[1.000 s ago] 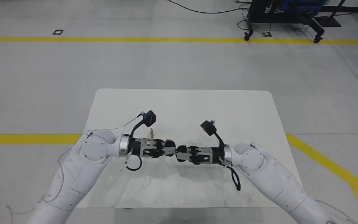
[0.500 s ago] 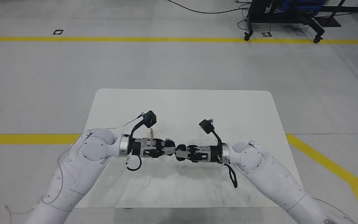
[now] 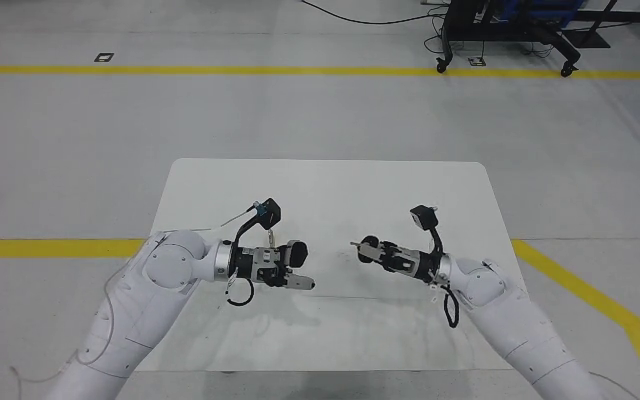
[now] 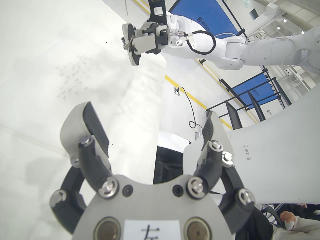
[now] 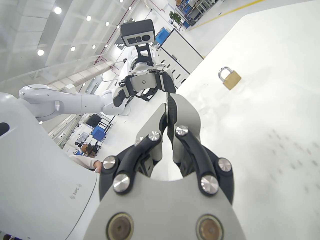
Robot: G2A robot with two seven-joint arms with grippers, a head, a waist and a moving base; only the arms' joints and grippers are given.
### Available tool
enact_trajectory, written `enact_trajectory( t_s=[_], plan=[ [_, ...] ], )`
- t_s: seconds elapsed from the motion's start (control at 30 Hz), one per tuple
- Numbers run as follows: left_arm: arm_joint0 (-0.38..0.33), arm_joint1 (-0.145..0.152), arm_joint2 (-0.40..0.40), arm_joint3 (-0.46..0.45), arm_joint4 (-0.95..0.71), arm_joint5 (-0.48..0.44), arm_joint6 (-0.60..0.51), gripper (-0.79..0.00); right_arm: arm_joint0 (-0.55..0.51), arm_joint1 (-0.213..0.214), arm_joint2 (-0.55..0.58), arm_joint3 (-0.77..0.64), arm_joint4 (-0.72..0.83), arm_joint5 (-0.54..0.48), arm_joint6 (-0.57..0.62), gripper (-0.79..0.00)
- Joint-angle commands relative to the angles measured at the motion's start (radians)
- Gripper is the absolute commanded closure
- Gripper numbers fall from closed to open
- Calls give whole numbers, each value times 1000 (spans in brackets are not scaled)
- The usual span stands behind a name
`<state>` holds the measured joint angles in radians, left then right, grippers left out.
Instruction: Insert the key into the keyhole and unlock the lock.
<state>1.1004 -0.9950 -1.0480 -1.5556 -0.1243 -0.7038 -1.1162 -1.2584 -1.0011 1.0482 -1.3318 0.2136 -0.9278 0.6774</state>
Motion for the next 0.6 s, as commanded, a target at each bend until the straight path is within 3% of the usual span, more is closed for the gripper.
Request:
enact_trajectory(
  t_s=[0.0, 0.57],
  plan=[
    [0, 0, 0, 0, 0, 0, 0, -785, -13, 6, 23, 8, 10, -26, 3, 0],
    [0, 0, 0, 0, 0, 0, 0, -785, -21, 10, 36, 15, 32, -48, 5, 0]
  ],
)
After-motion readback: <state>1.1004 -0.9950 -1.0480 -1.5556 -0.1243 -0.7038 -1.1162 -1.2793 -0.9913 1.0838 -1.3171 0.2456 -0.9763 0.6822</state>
